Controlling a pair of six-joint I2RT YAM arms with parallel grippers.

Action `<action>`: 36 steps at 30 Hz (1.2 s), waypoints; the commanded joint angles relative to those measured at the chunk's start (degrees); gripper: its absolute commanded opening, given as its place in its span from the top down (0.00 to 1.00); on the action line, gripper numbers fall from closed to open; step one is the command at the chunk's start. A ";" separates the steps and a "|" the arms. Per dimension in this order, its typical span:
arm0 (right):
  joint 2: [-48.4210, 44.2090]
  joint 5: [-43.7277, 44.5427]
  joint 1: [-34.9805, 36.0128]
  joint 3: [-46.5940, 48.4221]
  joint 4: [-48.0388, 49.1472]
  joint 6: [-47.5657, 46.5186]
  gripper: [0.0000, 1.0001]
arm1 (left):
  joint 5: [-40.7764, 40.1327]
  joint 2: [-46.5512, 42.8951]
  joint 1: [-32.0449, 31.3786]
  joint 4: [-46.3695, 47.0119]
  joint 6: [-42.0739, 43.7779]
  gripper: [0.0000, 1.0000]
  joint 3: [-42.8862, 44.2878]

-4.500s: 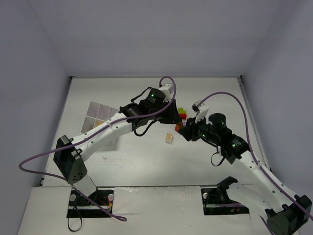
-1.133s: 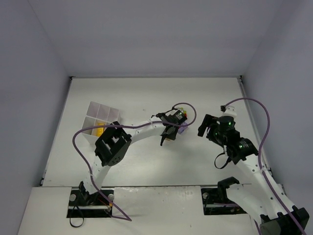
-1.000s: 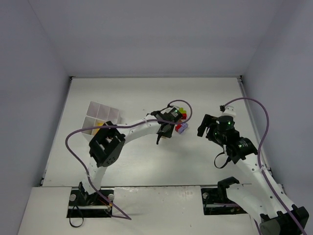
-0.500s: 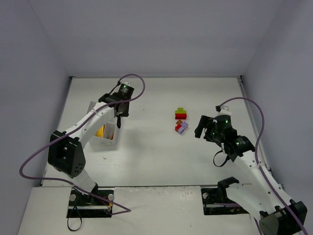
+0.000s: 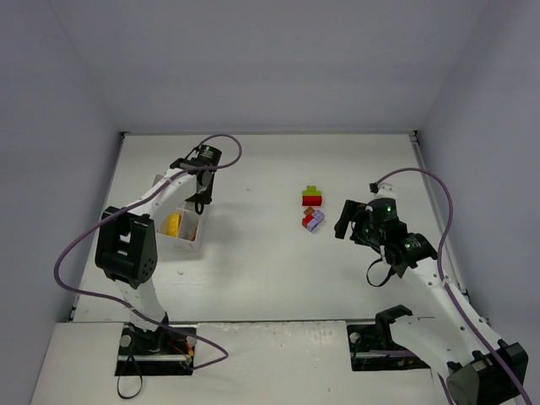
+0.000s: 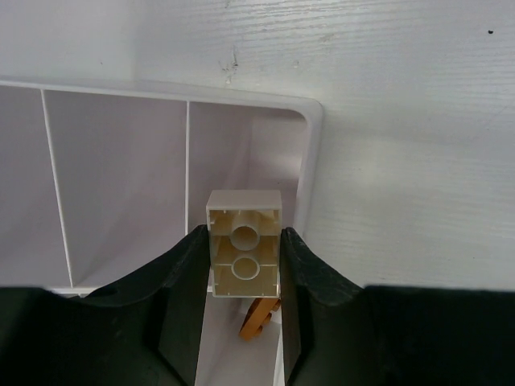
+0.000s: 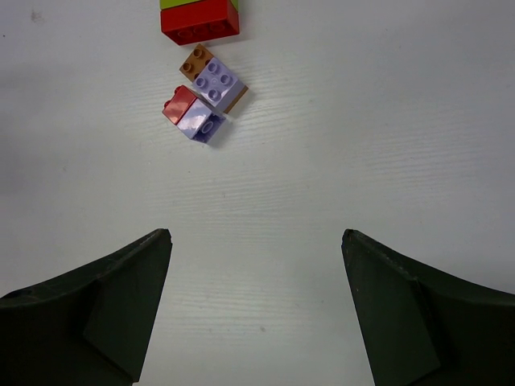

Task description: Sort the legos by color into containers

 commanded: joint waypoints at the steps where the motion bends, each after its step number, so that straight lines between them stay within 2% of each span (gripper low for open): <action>1: 0.98 -0.18 -0.20 0.07 2.95 -0.27 0.16 | 0.01 -1.32 0.08 0.59 1.21 0.76 3.30; 3: 1.59 -0.18 -0.20 0.07 3.04 -0.36 0.16 | -0.08 -1.23 0.08 0.51 1.12 0.69 3.65; 6: 2.65 -0.10 -0.20 0.33 3.12 -0.18 0.16 | -0.17 -1.66 0.17 0.16 0.77 0.65 3.74; 17: 6.60 -3.87 -0.20 0.95 5.84 -0.44 0.17 | 2.55 -4.56 -0.01 -0.37 -0.64 0.59 3.47; 23: 9.33 -7.82 0.33 0.25 10.50 -5.89 0.28 | 6.68 -9.66 -1.41 -2.39 -3.62 0.59 4.09; 27: 16.07 -11.69 2.43 1.56 14.02 -9.58 0.31 | 9.05 -15.01 -4.57 -3.88 -5.65 0.59 3.13; 31: 24.34 -8.72 7.43 5.86 14.20 -13.18 0.27 | 12.39 -19.68 -5.80 -4.59 -7.84 0.59 0.58; 36: 34.28 -5.64 9.03 11.31 14.55 -16.52 0.24 | 15.47 -26.01 -6.42 -4.76 -10.13 0.59 -3.55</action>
